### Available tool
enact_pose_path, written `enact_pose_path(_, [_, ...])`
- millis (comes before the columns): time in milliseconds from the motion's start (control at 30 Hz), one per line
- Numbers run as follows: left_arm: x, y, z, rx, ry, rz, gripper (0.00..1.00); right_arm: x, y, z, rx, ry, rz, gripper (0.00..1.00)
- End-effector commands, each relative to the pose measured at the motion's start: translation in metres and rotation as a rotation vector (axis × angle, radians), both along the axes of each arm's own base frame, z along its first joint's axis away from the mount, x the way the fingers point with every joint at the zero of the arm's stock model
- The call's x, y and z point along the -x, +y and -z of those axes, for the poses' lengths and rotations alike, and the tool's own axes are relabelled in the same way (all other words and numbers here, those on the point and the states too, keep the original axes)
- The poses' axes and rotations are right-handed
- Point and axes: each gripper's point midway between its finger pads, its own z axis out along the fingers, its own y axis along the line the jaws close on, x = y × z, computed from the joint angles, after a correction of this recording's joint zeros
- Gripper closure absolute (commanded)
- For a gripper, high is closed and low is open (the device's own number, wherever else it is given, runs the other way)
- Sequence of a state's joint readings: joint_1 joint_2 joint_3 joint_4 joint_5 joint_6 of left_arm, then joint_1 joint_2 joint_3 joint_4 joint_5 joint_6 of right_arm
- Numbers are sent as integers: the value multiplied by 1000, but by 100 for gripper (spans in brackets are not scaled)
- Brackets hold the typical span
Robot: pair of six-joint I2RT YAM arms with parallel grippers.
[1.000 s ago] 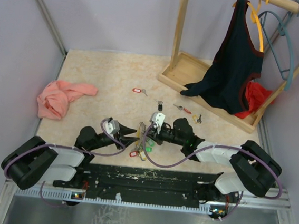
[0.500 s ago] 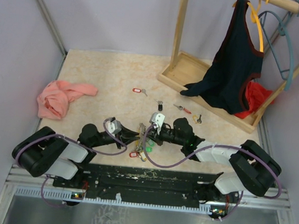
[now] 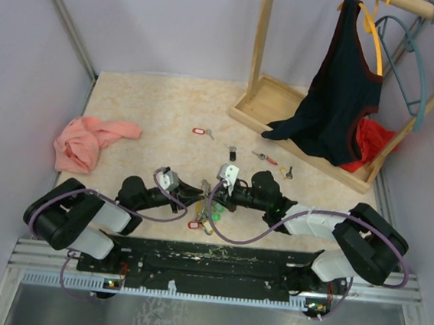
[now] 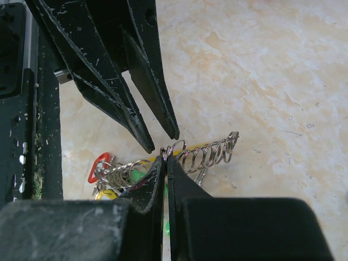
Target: Put the keys on the keyring
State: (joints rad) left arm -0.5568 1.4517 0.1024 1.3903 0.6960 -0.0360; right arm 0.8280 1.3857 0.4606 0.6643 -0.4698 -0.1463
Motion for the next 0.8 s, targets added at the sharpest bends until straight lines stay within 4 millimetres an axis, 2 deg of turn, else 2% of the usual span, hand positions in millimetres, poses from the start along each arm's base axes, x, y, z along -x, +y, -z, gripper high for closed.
enact_pose_path(0, [0, -4, -4, 7, -13, 34, 72, -11, 15, -48, -119, -105, -18, 100])
enact_pose_path(500, [5, -12, 6, -18, 39, 112, 79, -9, 18, -54, -136, -109, -35, 100])
enact_pose_path(633, [6, -14, 6, -19, 42, 126, 88, -8, 19, -55, -141, -106, -44, 100])
enact_pose_path(700, [6, -14, 6, -18, 42, 129, 99, -8, 19, -54, -139, -101, -46, 100])
enact_pose_path(767, [6, -14, 4, -17, 37, 130, 100, -8, 18, -53, -136, -98, -45, 100])
